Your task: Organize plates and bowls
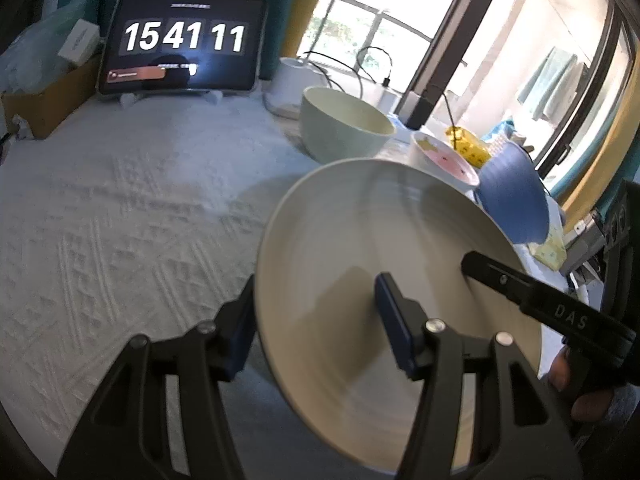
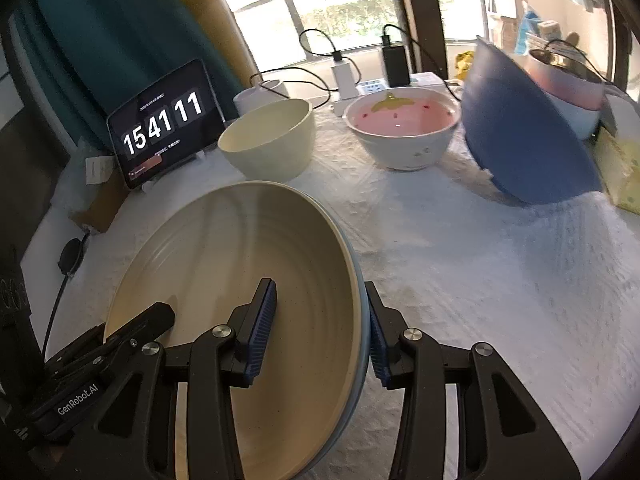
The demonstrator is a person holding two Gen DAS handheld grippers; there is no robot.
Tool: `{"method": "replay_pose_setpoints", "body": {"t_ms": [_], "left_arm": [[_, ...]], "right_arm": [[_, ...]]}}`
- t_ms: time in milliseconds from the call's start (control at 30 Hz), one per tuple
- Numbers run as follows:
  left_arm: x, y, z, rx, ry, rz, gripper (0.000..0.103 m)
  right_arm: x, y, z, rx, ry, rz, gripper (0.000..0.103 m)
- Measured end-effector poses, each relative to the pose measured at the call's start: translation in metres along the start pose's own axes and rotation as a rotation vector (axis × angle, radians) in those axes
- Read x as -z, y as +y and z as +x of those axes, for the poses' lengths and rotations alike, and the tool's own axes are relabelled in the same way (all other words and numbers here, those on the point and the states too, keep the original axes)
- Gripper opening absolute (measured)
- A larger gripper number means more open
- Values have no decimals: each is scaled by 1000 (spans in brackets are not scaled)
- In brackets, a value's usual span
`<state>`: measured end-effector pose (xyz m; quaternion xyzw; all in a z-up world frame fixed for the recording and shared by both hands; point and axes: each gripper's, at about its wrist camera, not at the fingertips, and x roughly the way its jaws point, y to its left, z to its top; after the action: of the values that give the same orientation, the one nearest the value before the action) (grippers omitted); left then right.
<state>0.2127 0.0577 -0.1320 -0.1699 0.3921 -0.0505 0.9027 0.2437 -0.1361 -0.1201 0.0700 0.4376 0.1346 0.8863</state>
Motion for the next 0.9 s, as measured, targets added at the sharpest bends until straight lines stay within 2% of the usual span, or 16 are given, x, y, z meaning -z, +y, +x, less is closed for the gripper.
{"method": "replay_pose_setpoints", "body": {"t_ms": [433, 900], "left_arm": [[-14, 35, 11, -45, -2, -31, 58], [-19, 54, 29, -126, -5, -39, 58]], "right_arm": [[-14, 24, 36, -32, 28, -31, 45], [-21, 36, 74, -70, 73, -42, 45]]}}
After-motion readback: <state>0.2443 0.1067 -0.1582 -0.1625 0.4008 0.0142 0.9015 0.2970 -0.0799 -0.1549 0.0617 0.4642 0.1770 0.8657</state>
